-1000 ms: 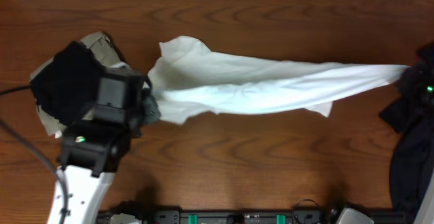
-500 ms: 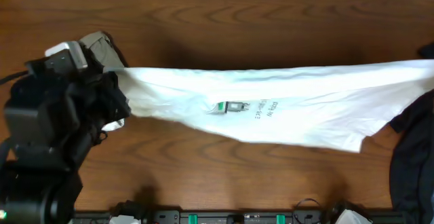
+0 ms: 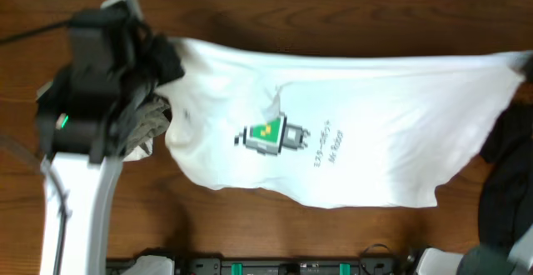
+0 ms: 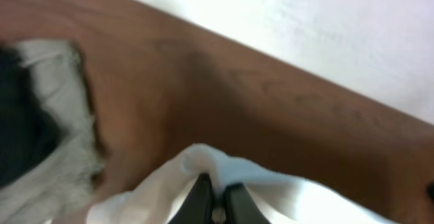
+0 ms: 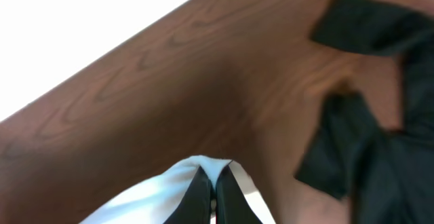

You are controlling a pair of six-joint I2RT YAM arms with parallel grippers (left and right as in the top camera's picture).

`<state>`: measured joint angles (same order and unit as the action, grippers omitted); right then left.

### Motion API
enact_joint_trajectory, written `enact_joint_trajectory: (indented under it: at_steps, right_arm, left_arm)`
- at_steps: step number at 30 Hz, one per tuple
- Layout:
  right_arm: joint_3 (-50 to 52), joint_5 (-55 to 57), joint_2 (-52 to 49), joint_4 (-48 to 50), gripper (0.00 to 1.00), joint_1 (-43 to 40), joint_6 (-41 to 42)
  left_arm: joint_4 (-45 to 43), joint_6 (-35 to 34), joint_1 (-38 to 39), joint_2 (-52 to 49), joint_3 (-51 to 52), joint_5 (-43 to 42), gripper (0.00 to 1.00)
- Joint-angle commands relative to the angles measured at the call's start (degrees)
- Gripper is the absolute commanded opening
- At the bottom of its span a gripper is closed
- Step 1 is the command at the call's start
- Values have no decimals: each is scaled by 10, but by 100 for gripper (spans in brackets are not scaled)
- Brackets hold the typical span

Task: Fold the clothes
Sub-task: 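Lift the shirt with both grippers and shake it out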

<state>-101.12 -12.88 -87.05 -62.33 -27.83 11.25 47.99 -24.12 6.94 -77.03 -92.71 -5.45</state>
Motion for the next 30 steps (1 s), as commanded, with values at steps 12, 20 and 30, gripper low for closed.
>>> enact_joint_trajectory:
  at_steps: [12,20,30]
  right_arm:
    - [-104,-54,-83,213,1,57,75]
    - [-181,35,-80,48,1,57,15]
    - [-66,201,-100,-139,1,57,-24]
  left_arm:
    - [-210,54,-32,-190,-222,-87,6]
    - [-17,65,-49,-175,-281,-99,6]
    - [255,65,-17,-193,-149,-110,6]
